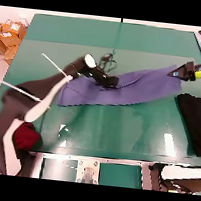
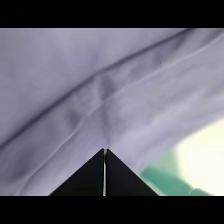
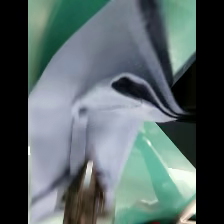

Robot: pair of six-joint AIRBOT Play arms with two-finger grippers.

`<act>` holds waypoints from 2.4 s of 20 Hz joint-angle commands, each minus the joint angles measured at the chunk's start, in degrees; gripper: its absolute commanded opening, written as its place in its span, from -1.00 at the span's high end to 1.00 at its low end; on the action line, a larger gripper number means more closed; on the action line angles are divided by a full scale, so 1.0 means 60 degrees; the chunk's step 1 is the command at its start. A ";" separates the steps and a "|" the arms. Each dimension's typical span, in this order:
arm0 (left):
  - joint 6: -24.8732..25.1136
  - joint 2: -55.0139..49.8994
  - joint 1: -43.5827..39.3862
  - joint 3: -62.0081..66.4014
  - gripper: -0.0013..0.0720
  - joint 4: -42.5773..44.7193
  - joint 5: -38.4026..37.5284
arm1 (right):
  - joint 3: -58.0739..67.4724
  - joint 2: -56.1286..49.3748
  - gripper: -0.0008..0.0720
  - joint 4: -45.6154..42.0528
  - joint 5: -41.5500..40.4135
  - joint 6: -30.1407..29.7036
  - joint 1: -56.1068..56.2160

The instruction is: Fold the shirts.

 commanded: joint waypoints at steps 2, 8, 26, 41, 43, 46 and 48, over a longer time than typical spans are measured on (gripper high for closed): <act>0.0248 -0.1989 -0.1188 0.1763 0.90 -0.2368 0.0849 | 0.0051 0.1701 0.93 0.0317 0.0244 0.0321 0.0725; 0.0470 -0.2058 -0.0809 0.2371 0.91 -0.2433 -0.1421 | 0.0076 0.1657 0.92 0.0390 0.0138 0.0393 0.1126; 0.0528 0.3417 0.5129 0.2368 0.90 0.4401 -0.5705 | 0.0138 -0.3049 0.16 0.1752 -0.9235 0.1559 1.0695; 0.0674 0.3406 0.5497 0.2368 0.90 0.4681 -0.5665 | -0.3603 -0.1213 -0.58 -0.0149 -0.4637 0.1249 0.3319; 0.0670 0.3406 0.5497 0.2368 0.90 0.4677 -0.5639 | -0.4426 -0.1504 -0.58 0.0641 -0.4983 0.0645 0.3588; 0.0667 0.3406 0.5497 0.2368 0.90 0.4645 -0.5657 | -0.4630 -0.2091 -0.58 0.1840 -0.5493 0.0346 0.4521; 0.0670 0.3406 0.5497 0.2368 0.90 0.4648 -0.5672 | -0.4441 -0.2317 -0.53 0.2412 -0.5756 0.0339 0.5144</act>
